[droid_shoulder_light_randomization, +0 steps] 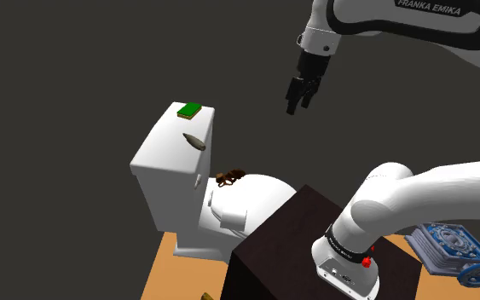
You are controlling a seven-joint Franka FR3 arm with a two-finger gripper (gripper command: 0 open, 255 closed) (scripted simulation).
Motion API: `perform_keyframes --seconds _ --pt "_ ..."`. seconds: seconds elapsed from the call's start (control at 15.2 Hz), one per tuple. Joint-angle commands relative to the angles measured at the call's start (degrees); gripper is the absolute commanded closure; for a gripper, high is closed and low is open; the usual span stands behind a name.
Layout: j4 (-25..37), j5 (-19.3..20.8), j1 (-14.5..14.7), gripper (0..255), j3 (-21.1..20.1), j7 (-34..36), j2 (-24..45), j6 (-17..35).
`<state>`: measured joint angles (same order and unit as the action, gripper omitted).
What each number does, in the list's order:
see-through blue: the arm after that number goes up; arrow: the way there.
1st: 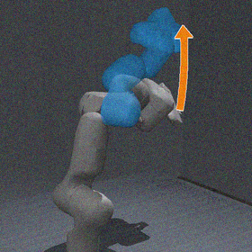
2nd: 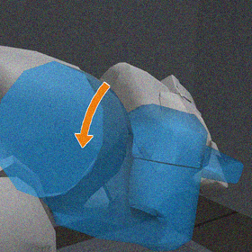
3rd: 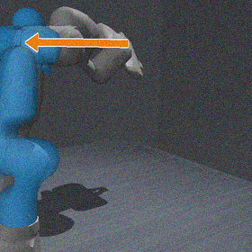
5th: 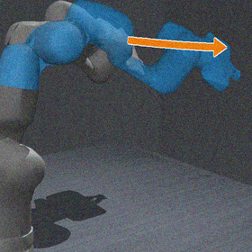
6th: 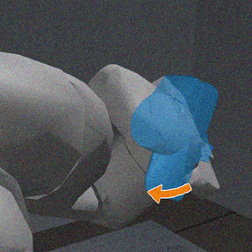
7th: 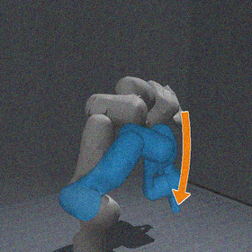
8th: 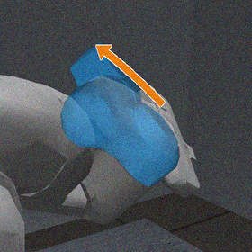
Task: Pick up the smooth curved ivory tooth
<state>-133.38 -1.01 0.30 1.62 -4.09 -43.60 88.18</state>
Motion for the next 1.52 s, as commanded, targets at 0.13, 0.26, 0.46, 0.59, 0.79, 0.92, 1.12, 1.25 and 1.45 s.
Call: perform_keyframes --seconds 0.13,0.26,0.46,0.59,0.79,0.92,1.12,1.25,1.45 --pt "-0.12 -0.38 0.45 0 -0.96 0.71 3.16 3.43" --pt "0.08 -0.67 0.85 0 -1.9 1.4 6.53 6.75" --pt "0.97 -0.9 1.41 0 -3.27 2.48 11.92 11.48" --pt "1.96 -0.91 1.74 0 -4.16 3.22 15.71 14.42" --pt "4.01 -0.68 2.17 0 -5.44 4.39 21.62 18.46" --pt "5.76 -0.34 2.42 0 -6.25 5.23 25.68 20.88" --pt "8.94 0.46 2.78 0 -7.38 6.59 31.9 24.06" --pt "11.43 1.19 3.04 0 -8.05 7.55 36.13 25.85" --pt "15.74 2.56 3.53 0 -8.9 9.07 42.56 28.02"
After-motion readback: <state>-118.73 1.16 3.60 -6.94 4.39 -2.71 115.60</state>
